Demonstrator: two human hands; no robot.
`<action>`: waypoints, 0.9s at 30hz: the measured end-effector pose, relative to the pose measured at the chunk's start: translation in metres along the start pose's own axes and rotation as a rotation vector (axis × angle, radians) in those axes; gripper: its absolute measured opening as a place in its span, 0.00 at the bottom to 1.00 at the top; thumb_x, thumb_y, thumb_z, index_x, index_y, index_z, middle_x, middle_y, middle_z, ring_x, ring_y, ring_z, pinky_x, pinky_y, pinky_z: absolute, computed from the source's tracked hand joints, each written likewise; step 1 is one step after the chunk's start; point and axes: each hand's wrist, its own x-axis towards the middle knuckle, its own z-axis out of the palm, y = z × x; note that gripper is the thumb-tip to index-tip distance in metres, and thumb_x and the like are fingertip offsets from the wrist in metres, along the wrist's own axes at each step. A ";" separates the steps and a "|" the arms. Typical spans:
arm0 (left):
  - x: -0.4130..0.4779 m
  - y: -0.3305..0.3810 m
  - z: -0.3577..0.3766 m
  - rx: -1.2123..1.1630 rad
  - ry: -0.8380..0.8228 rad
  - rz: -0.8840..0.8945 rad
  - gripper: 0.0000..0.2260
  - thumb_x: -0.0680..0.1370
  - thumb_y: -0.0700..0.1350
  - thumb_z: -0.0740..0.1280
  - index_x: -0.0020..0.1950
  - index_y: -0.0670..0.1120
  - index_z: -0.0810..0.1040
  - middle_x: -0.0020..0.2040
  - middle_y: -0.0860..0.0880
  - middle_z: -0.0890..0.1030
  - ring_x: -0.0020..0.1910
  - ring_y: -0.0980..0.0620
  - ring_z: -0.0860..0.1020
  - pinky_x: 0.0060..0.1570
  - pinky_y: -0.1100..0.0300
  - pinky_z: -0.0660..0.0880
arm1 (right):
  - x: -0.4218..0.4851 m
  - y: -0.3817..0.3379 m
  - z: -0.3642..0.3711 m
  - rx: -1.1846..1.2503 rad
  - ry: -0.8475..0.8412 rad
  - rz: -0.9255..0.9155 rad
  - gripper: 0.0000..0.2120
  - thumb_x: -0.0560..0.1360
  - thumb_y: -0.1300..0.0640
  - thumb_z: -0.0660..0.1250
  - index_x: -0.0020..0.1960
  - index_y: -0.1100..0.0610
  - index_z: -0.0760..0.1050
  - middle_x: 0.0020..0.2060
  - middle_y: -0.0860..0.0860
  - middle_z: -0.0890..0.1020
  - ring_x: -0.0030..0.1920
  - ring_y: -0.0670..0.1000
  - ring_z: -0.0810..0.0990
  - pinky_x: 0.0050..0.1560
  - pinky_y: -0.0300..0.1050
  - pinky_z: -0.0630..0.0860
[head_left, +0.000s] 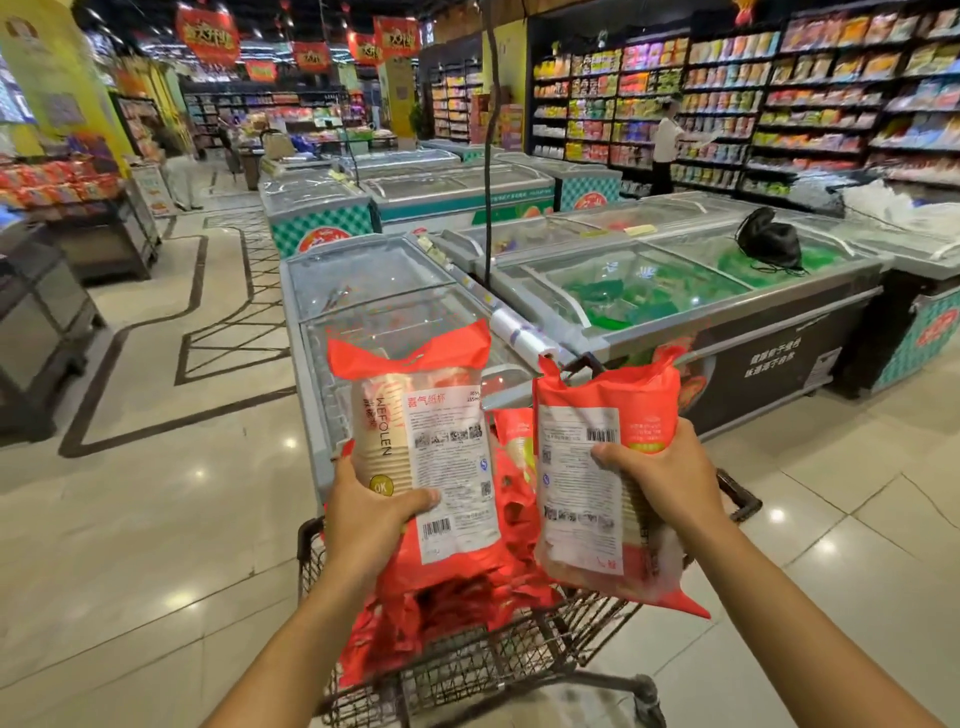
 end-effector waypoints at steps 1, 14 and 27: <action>0.009 -0.003 0.007 -0.007 0.003 -0.007 0.38 0.58 0.42 0.86 0.62 0.52 0.71 0.53 0.53 0.84 0.48 0.50 0.85 0.51 0.42 0.83 | 0.015 0.005 0.009 0.008 -0.014 0.015 0.38 0.51 0.29 0.80 0.55 0.48 0.78 0.44 0.45 0.86 0.43 0.48 0.86 0.48 0.56 0.83; 0.171 -0.044 0.132 -0.091 -0.046 -0.195 0.22 0.66 0.25 0.77 0.54 0.45 0.83 0.44 0.50 0.88 0.40 0.54 0.87 0.38 0.64 0.81 | 0.235 0.059 0.113 0.017 -0.249 0.129 0.36 0.48 0.35 0.82 0.50 0.52 0.83 0.41 0.46 0.87 0.42 0.48 0.86 0.49 0.53 0.83; 0.253 -0.114 0.185 -0.095 0.010 -0.487 0.29 0.66 0.27 0.78 0.66 0.38 0.78 0.51 0.42 0.88 0.44 0.45 0.88 0.35 0.57 0.83 | 0.332 0.110 0.201 0.080 -0.451 0.316 0.23 0.61 0.50 0.84 0.50 0.59 0.83 0.42 0.55 0.88 0.39 0.52 0.86 0.47 0.50 0.82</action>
